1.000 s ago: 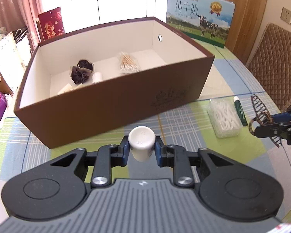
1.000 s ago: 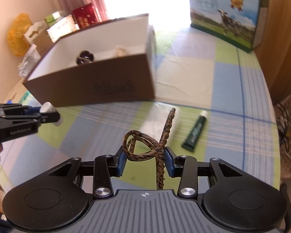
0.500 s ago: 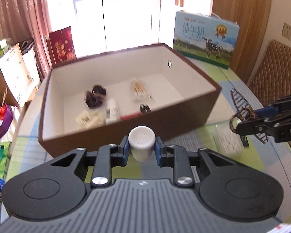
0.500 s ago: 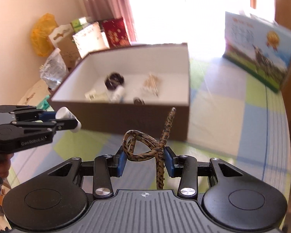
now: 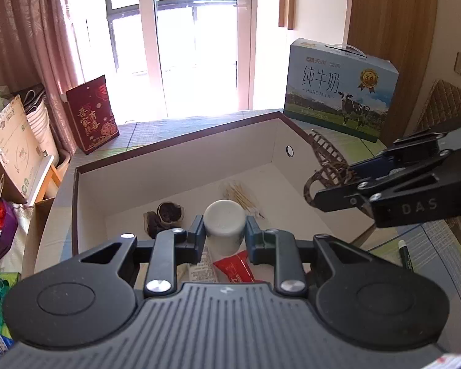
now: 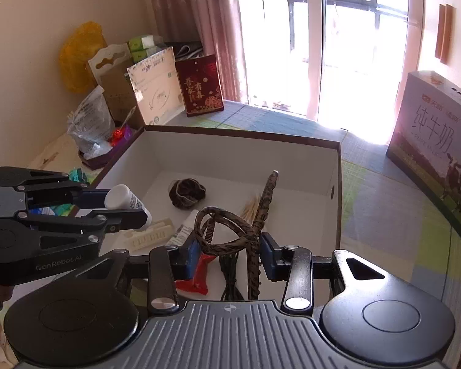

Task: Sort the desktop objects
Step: 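Carry the hair claw and white bottle with both tools over the box, then open both tools to drop the hair claw and bottle into the box, then withdraw both open tools from the box back over the table items, then grasp the green lip balm tube with the right tool while the left tool grasps the floss box, then lift the lip balm and floss box with both tools and carry them over the box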

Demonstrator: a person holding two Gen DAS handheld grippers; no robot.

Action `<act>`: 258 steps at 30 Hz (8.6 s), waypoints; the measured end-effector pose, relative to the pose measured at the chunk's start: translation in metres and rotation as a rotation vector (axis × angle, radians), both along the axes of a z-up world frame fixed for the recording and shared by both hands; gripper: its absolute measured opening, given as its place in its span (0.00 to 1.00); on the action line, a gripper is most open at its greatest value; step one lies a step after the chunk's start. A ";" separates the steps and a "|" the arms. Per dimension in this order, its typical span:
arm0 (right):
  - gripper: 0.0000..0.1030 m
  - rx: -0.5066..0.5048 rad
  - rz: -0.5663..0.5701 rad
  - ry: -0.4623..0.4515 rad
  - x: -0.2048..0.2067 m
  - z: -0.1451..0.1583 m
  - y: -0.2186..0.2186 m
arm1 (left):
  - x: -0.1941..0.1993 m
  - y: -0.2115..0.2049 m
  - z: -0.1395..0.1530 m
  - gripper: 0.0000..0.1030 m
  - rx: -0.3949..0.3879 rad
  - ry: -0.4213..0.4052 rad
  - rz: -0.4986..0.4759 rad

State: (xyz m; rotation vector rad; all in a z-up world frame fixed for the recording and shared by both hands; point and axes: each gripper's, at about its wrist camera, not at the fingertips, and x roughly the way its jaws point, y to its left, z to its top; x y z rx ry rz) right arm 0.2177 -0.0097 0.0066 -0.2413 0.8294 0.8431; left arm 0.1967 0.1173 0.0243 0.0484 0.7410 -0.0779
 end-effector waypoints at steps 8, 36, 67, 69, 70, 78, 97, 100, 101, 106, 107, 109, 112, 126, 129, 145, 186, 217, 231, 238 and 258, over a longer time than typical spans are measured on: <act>0.37 -0.127 -0.020 0.090 0.050 -0.050 0.030 | 0.066 0.018 -0.032 0.22 -0.023 0.118 -0.059; 0.37 -0.265 0.040 0.121 0.076 -0.093 0.037 | 0.122 0.004 -0.102 0.25 0.039 0.329 -0.142; 0.98 -0.175 0.116 0.036 0.032 -0.064 0.027 | 0.076 0.024 -0.065 0.92 0.106 0.296 0.077; 0.98 -0.163 0.100 0.037 0.030 -0.061 0.023 | 0.071 0.025 -0.061 0.92 0.103 0.286 0.092; 0.98 -0.159 0.092 0.034 0.028 -0.060 0.021 | 0.069 0.025 -0.058 0.92 0.100 0.280 0.098; 0.98 -0.119 0.025 0.027 0.017 -0.045 0.004 | 0.046 0.015 -0.036 0.92 0.111 0.230 0.123; 0.98 -0.034 -0.050 -0.014 -0.026 -0.010 -0.026 | -0.025 0.007 0.003 0.96 0.110 0.159 0.219; 0.98 -0.022 -0.048 -0.020 -0.036 -0.007 -0.031 | -0.038 0.005 0.007 0.96 0.110 0.152 0.229; 0.98 -0.018 -0.047 -0.021 -0.039 -0.005 -0.033 | -0.041 0.003 0.009 0.97 0.111 0.149 0.230; 0.98 0.000 -0.035 -0.037 -0.058 0.001 -0.040 | -0.060 -0.004 0.014 0.97 0.116 0.133 0.235; 0.98 0.002 -0.032 -0.040 -0.062 0.002 -0.041 | -0.064 -0.005 0.015 0.97 0.115 0.130 0.237; 0.98 0.006 -0.023 -0.046 -0.070 0.003 -0.043 | -0.071 -0.008 0.016 0.97 0.112 0.126 0.240; 0.98 0.012 -0.014 -0.051 -0.082 0.004 -0.047 | -0.081 -0.012 0.016 0.97 0.110 0.124 0.247; 0.98 0.007 -0.023 -0.051 -0.125 -0.007 -0.067 | -0.125 -0.030 -0.003 0.97 0.090 0.168 0.243; 0.98 -0.002 -0.029 -0.043 -0.130 -0.013 -0.072 | -0.129 -0.033 -0.008 0.97 0.090 0.180 0.242; 0.98 -0.084 -0.129 0.030 -0.152 -0.055 -0.117 | -0.145 -0.049 -0.054 0.97 0.065 0.292 0.193; 0.45 -0.077 -0.517 0.187 -0.052 -0.101 -0.217 | -0.019 -0.204 -0.112 0.81 0.027 0.270 -0.290; 0.13 -0.144 -0.350 0.130 -0.029 -0.129 -0.167 | -0.035 -0.121 -0.132 0.52 0.014 0.337 -0.011; 0.15 -0.108 -0.042 0.158 -0.114 -0.134 -0.107 | -0.108 -0.070 -0.125 0.52 -0.008 0.395 0.111; 0.30 -0.129 -0.015 0.127 -0.121 -0.137 -0.093 | -0.105 -0.070 -0.129 0.53 -0.009 0.375 0.133; 0.13 -0.203 0.032 0.039 -0.135 -0.139 -0.082 | -0.113 -0.071 -0.134 0.52 0.005 0.357 0.127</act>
